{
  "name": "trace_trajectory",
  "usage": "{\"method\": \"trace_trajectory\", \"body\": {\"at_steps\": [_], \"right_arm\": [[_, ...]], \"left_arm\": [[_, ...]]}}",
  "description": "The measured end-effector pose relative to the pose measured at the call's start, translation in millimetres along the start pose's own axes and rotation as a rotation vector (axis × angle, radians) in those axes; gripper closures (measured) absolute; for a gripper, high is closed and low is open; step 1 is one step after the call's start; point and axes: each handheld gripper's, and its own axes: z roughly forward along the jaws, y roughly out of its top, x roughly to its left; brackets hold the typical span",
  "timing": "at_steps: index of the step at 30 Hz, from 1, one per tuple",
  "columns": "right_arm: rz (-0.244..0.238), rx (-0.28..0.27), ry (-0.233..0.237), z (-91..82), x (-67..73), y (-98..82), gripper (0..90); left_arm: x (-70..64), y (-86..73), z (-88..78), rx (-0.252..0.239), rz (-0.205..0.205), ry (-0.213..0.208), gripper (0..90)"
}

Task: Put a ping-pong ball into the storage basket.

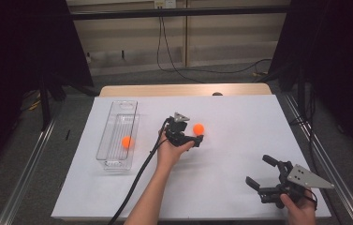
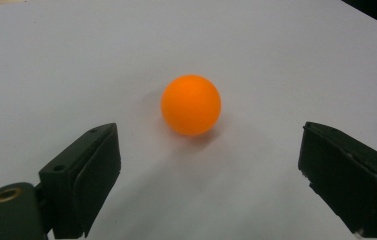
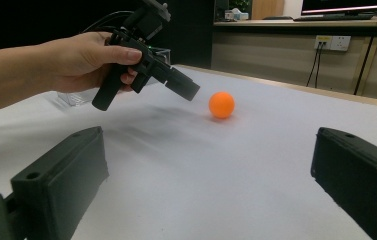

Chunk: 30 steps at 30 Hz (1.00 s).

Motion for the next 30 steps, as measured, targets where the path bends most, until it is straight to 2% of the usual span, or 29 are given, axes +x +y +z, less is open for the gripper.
{"method": "trace_trajectory", "body": {"at_steps": [4,6,10,30], "right_arm": [[0.003,-0.002,-0.001,0.0,0.1,0.1,1.2],[0.003,-0.002,-0.001,0.0,0.1,0.1,1.1],[0.002,-0.002,-0.001,-0.1,0.1,0.1,1.2],[0.003,-0.003,0.0,-0.2,0.1,0.2,1.2]], "left_arm": [[1.1,0.2,2.1,0.004,0.012,0.004,10.1],[0.3,0.1,3.9,-0.003,-0.001,0.004,10.3],[0.5,0.3,6.5,-0.006,-0.003,0.01,10.6],[0.2,6.5,19.5,-0.015,0.034,0.033,16.7]]}}
